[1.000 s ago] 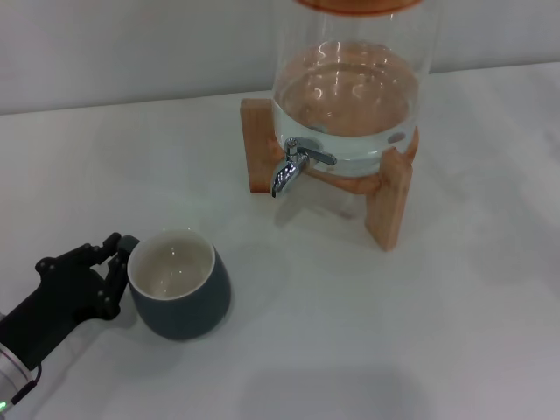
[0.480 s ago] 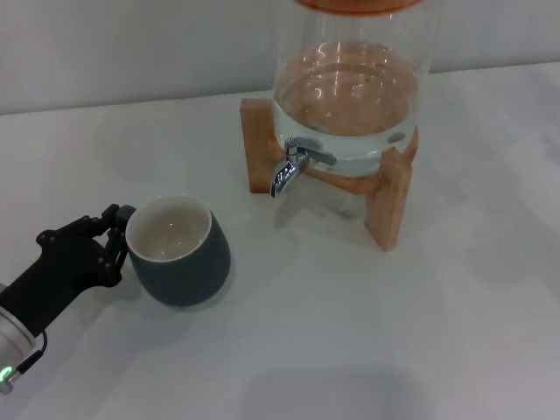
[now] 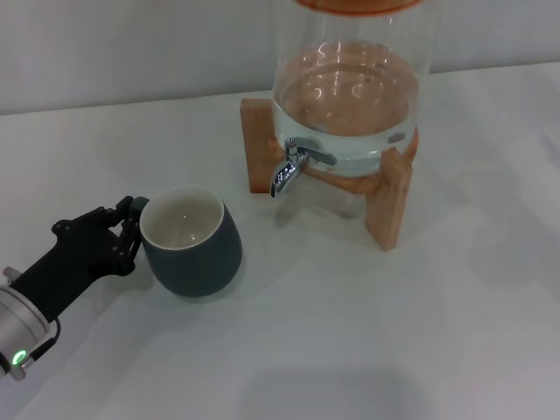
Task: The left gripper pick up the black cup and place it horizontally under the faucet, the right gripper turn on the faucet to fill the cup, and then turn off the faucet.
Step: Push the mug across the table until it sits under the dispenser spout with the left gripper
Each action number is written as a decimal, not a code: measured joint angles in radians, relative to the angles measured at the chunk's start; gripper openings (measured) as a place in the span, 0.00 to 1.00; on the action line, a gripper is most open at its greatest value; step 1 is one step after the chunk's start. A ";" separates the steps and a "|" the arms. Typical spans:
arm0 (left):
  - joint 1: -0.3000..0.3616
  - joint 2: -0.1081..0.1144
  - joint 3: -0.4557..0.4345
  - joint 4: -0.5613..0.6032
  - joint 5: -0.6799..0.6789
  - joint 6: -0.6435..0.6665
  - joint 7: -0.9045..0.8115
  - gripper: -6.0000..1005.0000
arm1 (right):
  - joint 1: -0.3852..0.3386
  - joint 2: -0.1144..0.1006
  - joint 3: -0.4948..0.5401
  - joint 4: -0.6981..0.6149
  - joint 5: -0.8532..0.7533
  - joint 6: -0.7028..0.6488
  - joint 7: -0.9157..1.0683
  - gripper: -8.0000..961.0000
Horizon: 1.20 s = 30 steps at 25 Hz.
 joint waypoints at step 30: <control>-0.127 -0.009 0.002 -0.078 0.013 0.157 0.012 0.16 | 0.008 0.000 -0.002 0.016 0.000 0.005 -0.004 0.84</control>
